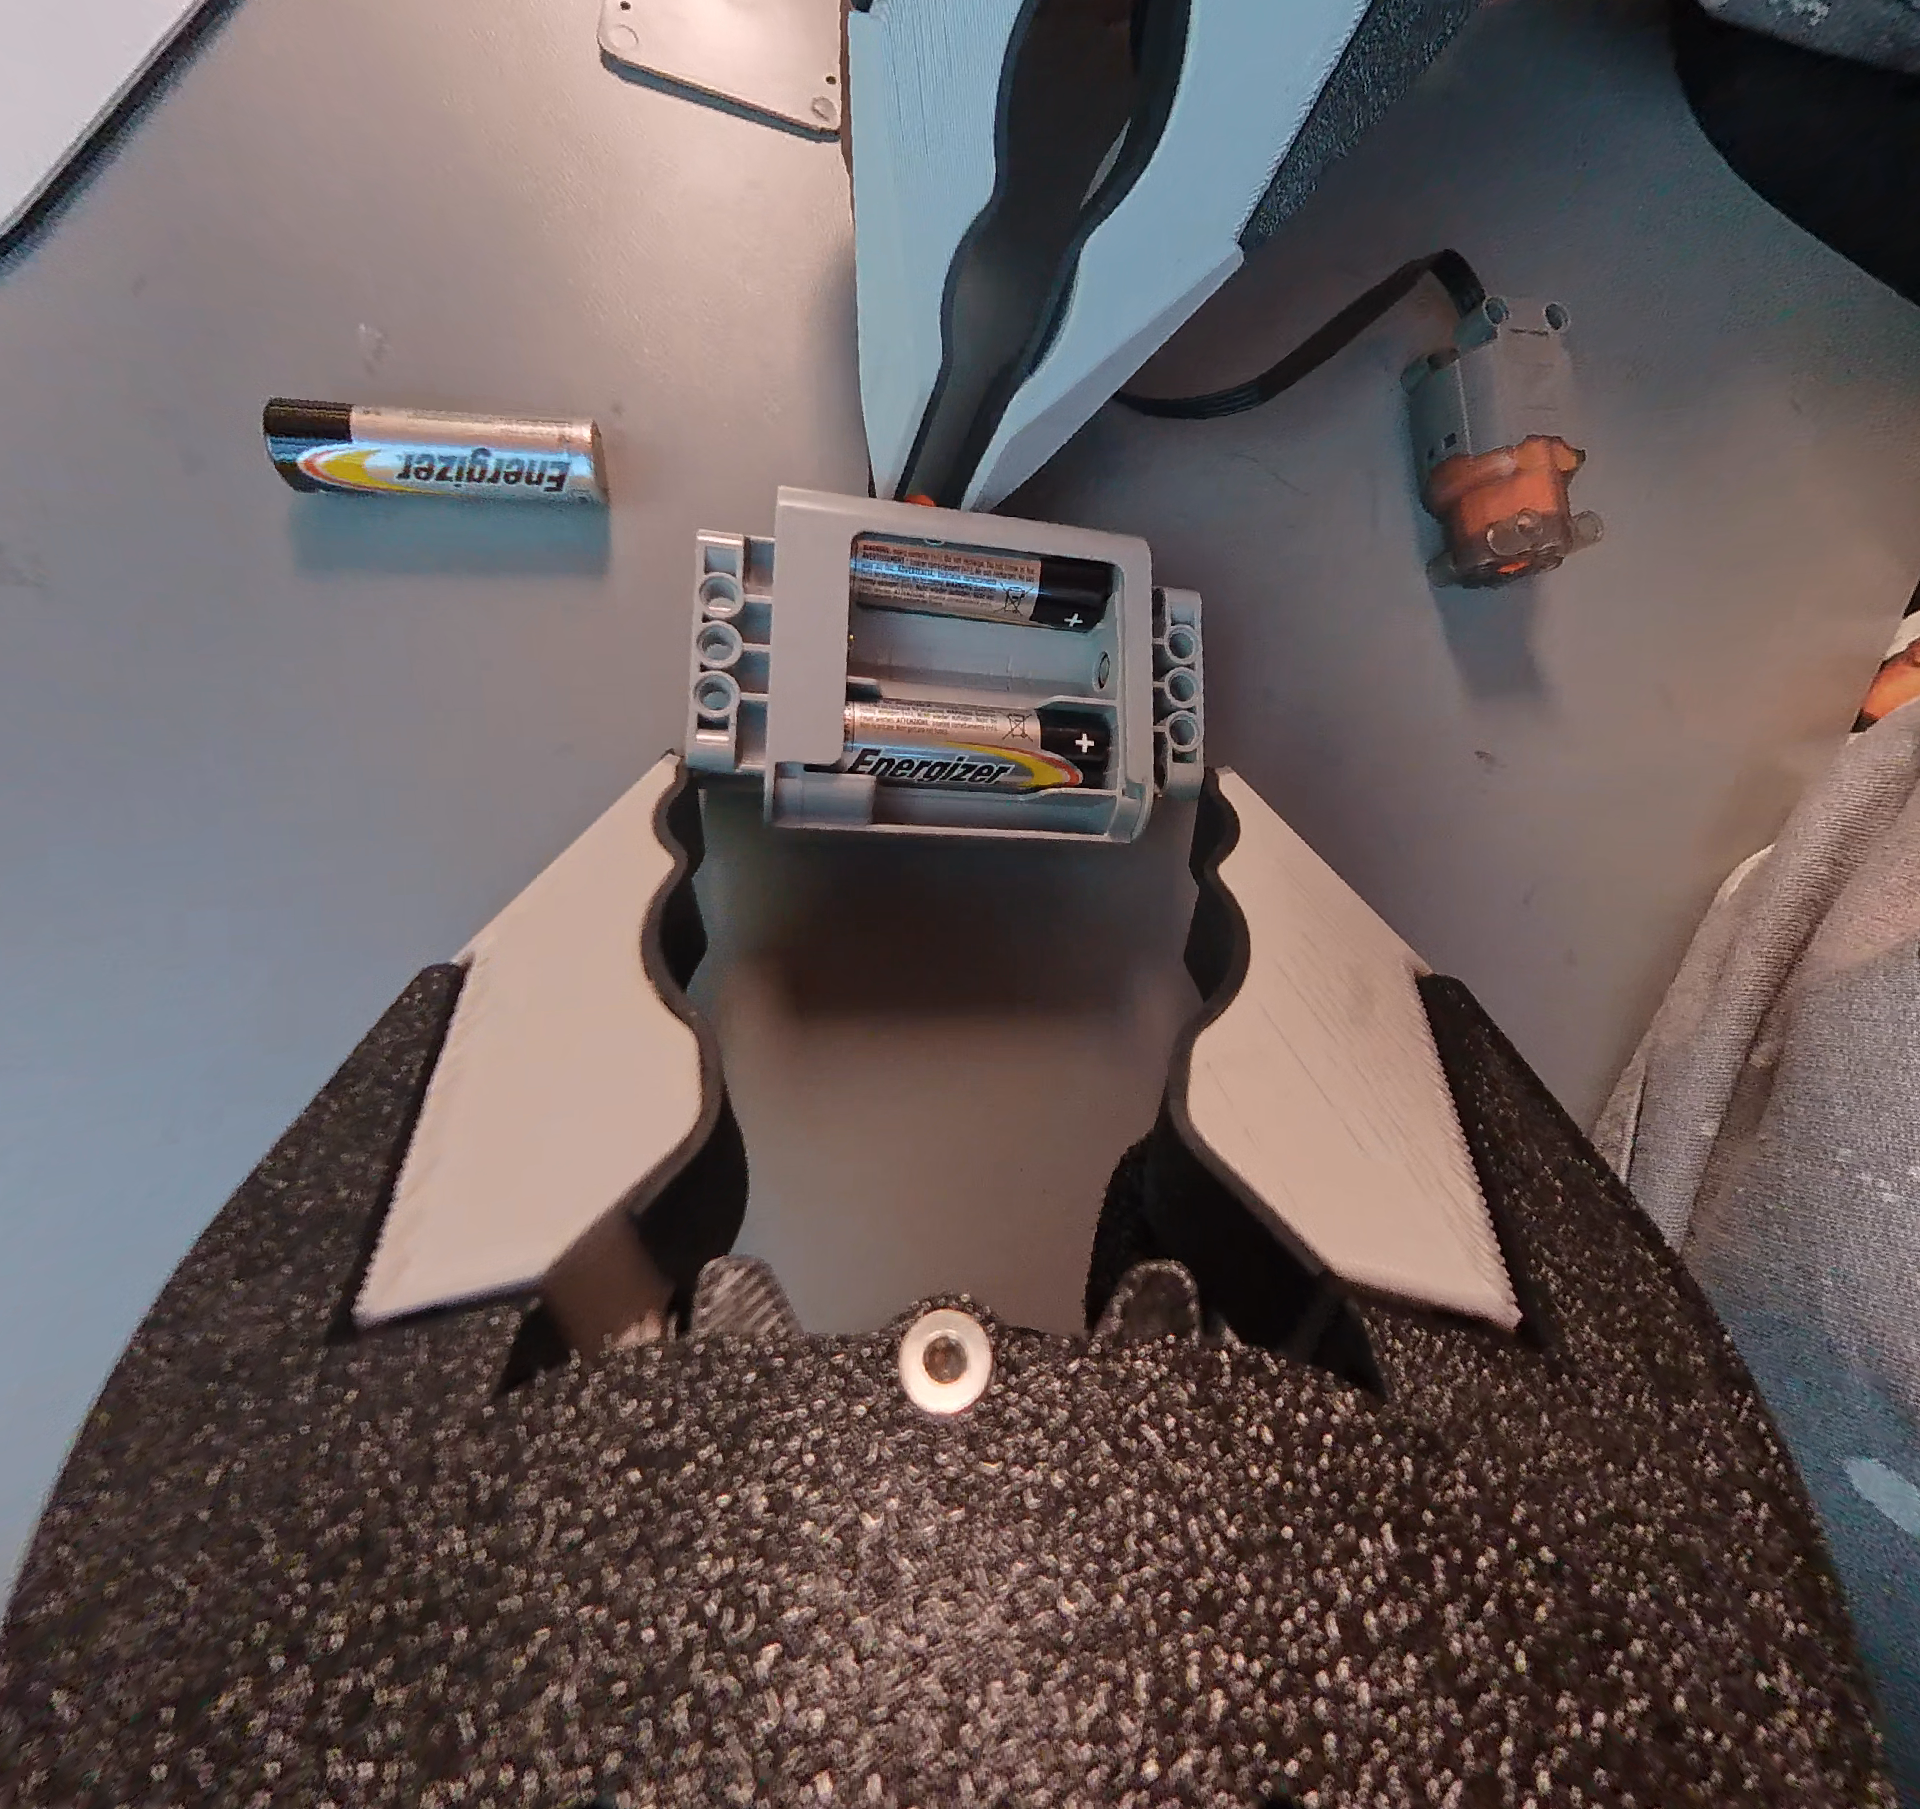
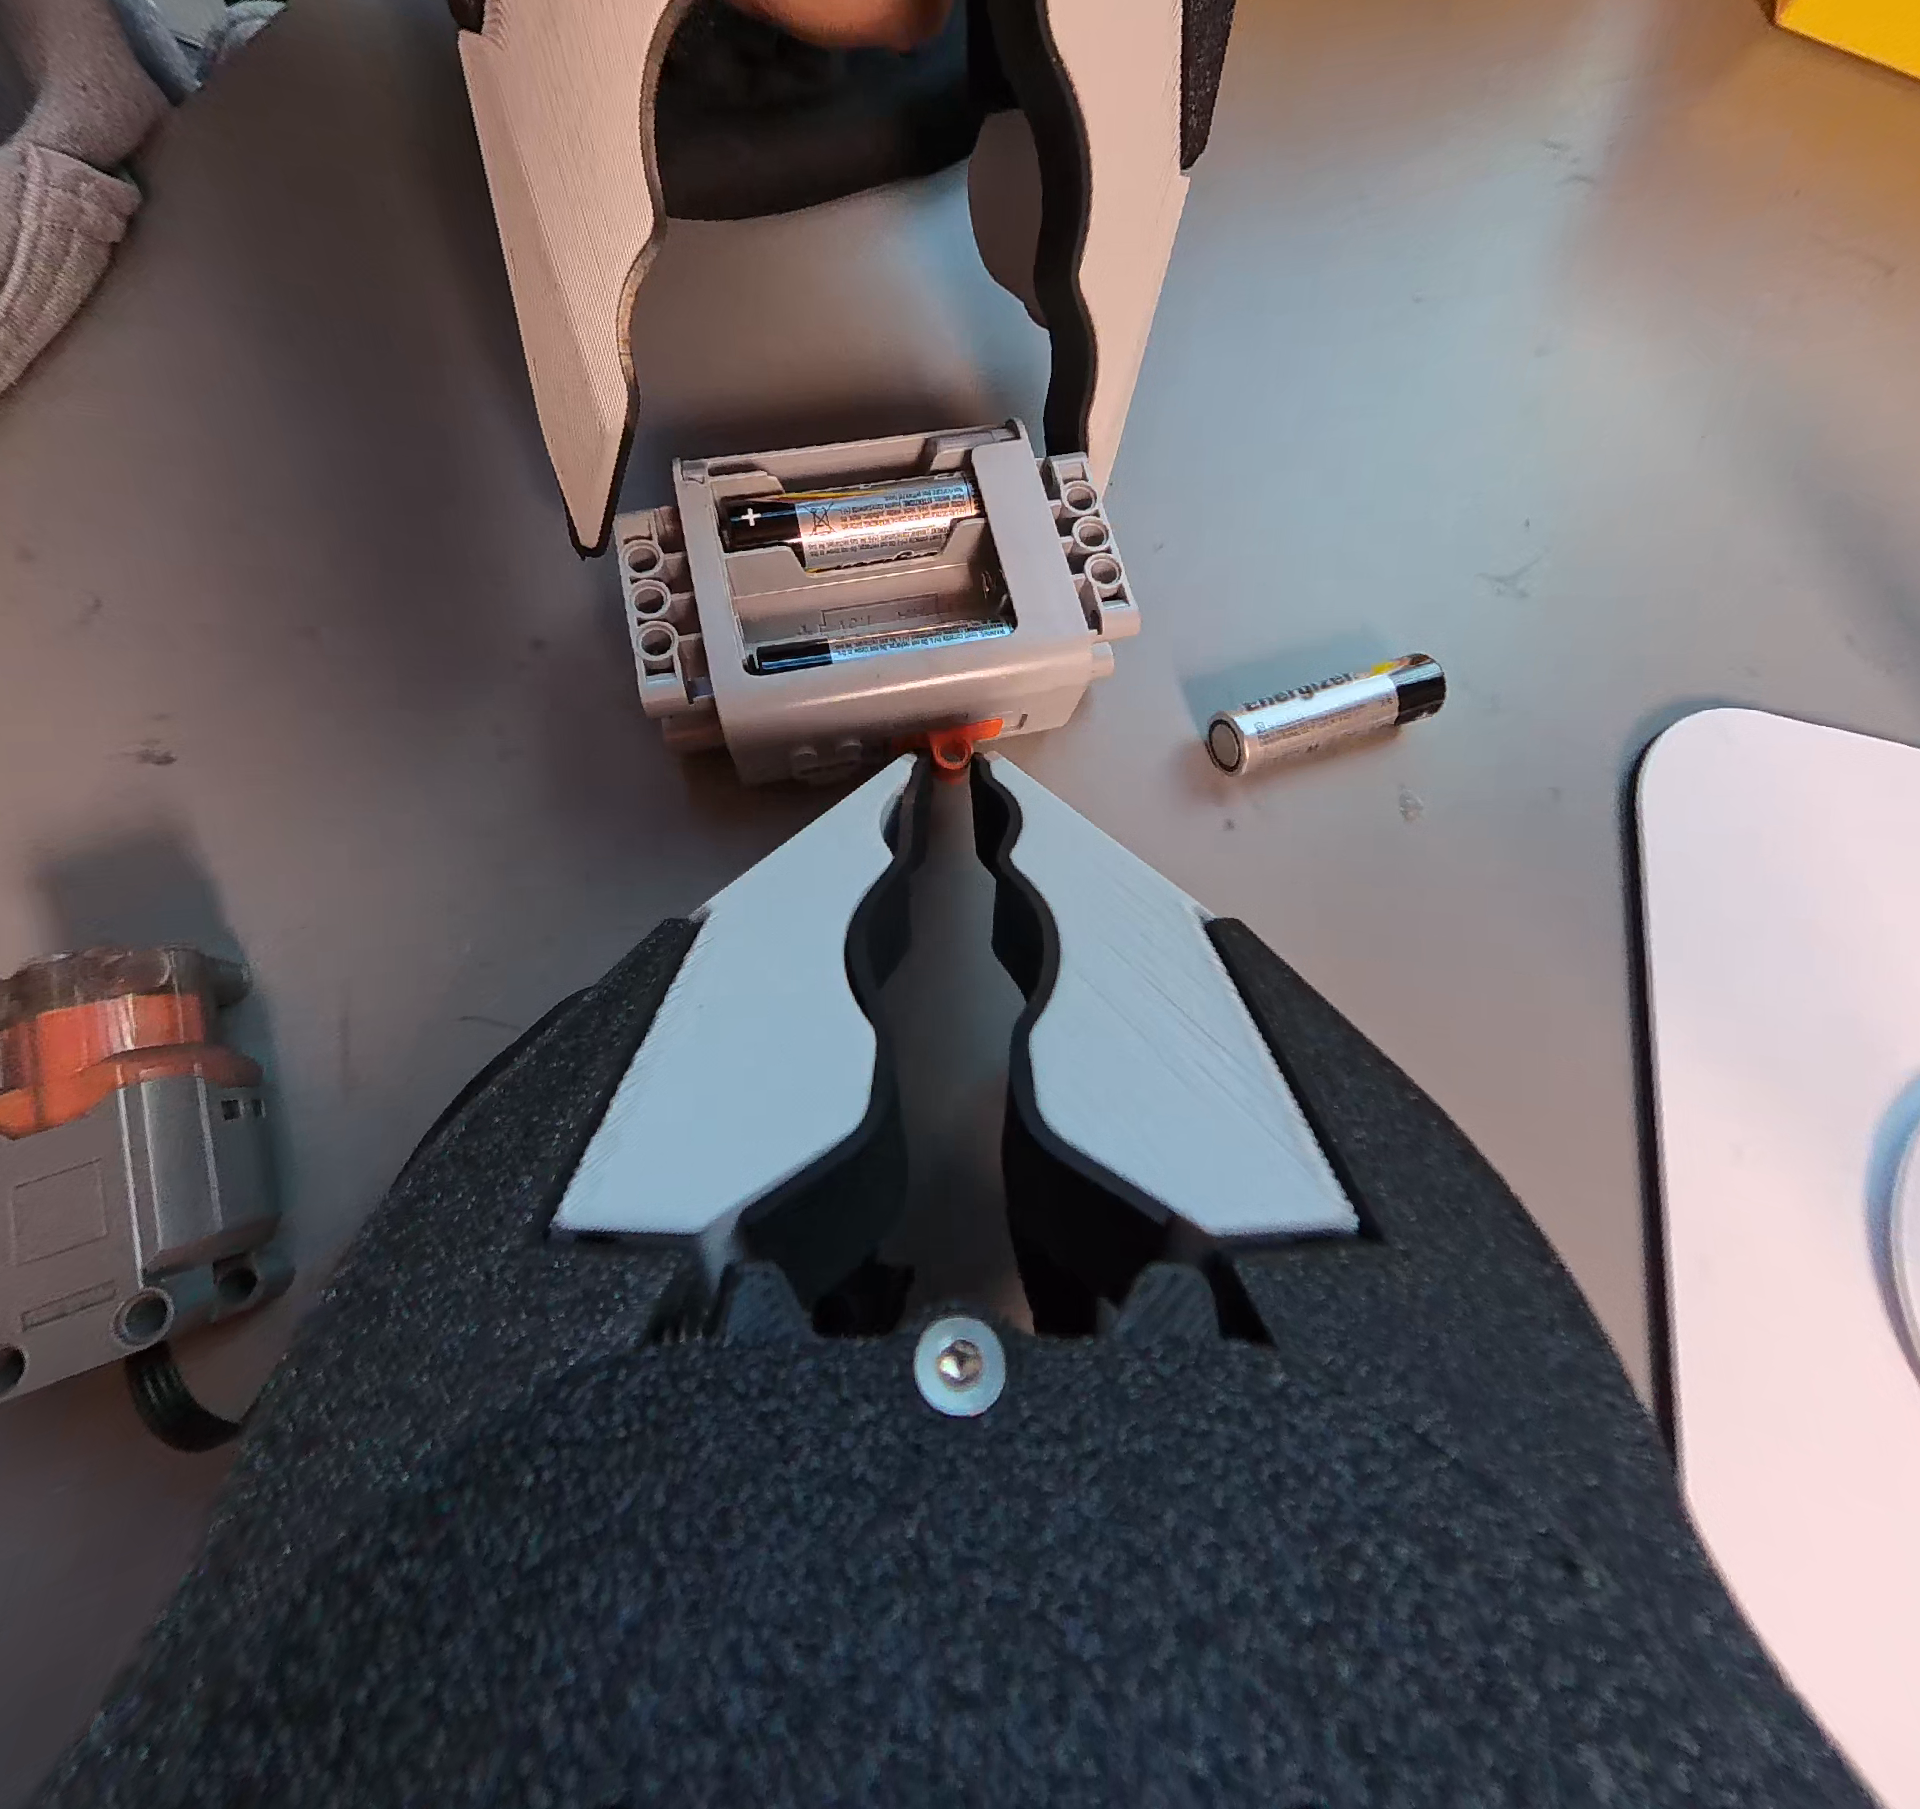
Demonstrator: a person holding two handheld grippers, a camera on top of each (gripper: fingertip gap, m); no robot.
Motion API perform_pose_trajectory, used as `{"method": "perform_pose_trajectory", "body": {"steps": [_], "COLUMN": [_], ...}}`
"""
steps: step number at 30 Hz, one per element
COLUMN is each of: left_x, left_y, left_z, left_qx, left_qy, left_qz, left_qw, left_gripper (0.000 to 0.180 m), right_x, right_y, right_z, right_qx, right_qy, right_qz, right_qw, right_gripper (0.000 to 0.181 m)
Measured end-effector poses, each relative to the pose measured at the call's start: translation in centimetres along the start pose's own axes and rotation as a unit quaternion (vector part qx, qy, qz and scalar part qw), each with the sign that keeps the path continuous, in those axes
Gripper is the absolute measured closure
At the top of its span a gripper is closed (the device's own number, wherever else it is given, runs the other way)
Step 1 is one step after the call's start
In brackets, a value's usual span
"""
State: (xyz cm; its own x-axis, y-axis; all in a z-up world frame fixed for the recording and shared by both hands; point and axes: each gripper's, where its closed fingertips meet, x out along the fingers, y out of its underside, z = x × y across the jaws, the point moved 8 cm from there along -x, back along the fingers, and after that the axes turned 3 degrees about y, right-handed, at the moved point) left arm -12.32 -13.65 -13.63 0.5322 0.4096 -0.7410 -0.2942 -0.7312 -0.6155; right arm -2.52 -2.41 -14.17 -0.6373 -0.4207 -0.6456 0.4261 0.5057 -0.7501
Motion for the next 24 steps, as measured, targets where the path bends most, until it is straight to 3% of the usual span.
{"method": "perform_pose_trajectory", "body": {"steps": [11,13,16,24], "left_x": [0.0,0.0,0.0,0.6], "left_y": [0.1,0.1,0.2,-0.4], "left_z": [0.1,0.1,0.1,-1.0], "left_qx": [0.005,0.003,0.003,-0.076], "left_qy": [0.002,0.001,-0.001,-0.063], "left_qz": [-0.004,-0.011,-0.016,-0.032], "left_qw": [1.000,1.000,1.000,0.995], "left_gripper": [0.088,0.088,0.088,0.087], "right_x": [-0.3,-1.6,-3.4,-0.6], "right_y": [0.1,0.2,0.5,-0.5], "right_z": [0.0,-0.6,-2.3,-4.7], "right_qx": [0.005,0.035,0.071,0.191], "right_qy": [-0.009,-0.009,0.038,0.104], "right_qz": [0.000,-0.017,-0.027,0.043], "right_qw": [1.000,0.999,0.996,0.975], "right_gripper": [0.170,0.160,0.158,0.145]}}
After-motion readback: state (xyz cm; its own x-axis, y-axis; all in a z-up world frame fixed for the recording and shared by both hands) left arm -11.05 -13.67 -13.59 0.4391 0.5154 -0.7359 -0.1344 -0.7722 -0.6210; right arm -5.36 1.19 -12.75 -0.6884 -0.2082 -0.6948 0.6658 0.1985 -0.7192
